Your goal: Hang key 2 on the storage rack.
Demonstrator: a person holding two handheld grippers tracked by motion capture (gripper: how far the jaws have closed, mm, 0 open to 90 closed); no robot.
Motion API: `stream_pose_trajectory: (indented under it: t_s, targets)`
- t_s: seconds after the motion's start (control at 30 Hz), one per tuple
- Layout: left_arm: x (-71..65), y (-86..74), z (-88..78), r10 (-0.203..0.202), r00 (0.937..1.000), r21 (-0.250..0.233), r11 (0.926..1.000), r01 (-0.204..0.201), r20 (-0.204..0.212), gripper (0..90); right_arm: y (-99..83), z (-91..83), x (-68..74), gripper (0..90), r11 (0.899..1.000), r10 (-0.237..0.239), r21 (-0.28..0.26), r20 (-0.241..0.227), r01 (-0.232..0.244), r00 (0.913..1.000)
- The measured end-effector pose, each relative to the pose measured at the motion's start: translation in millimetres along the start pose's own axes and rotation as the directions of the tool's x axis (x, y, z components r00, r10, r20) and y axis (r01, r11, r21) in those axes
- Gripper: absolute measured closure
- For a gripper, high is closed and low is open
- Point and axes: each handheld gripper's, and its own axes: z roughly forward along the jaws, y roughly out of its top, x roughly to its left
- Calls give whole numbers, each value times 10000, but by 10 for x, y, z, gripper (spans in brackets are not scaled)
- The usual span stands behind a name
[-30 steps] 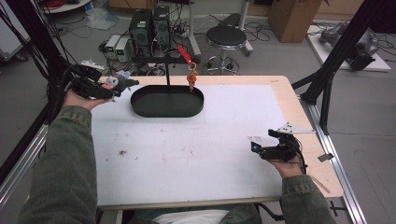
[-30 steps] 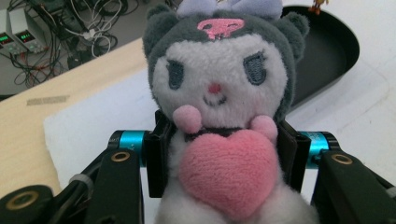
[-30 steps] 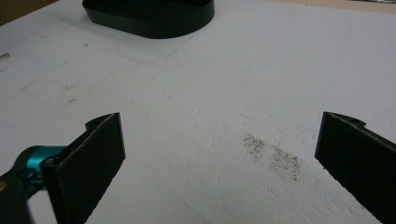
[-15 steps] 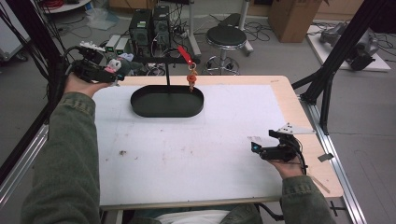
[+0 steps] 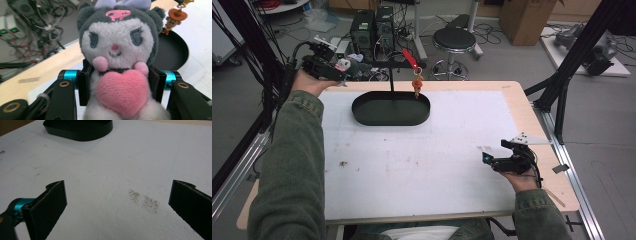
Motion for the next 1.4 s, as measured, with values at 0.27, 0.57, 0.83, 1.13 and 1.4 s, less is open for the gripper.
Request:
stream_pose_trajectory:
  t_s: [0.27,0.57,0.83,1.13,1.4]
  targets:
    - [-43,101,158,-275,9977,101,9996,281,-615,494,-14,-14,-18,6,9996,291,-37,-90,-291,9995]
    - [46,124,146,-1503,9857,-139,9886,1497,-761,488,-15,18,-7,6,9999,154,81,-123,-153,9998]
    - [125,84,150,-1772,9834,-312,9839,1761,-377,419,-11,18,-16,6,9998,210,2,-93,-210,9997]
    - [127,0,60,-1719,9848,-889,9816,1690,-255,137,-13,16,-7,6,9999,152,4,-95,-152,9998]
    - [26,-199,59,-1405,9901,-1331,9812,1395,14,64,0,0,-5,6,9997,162,-175,-130,-164,9998]
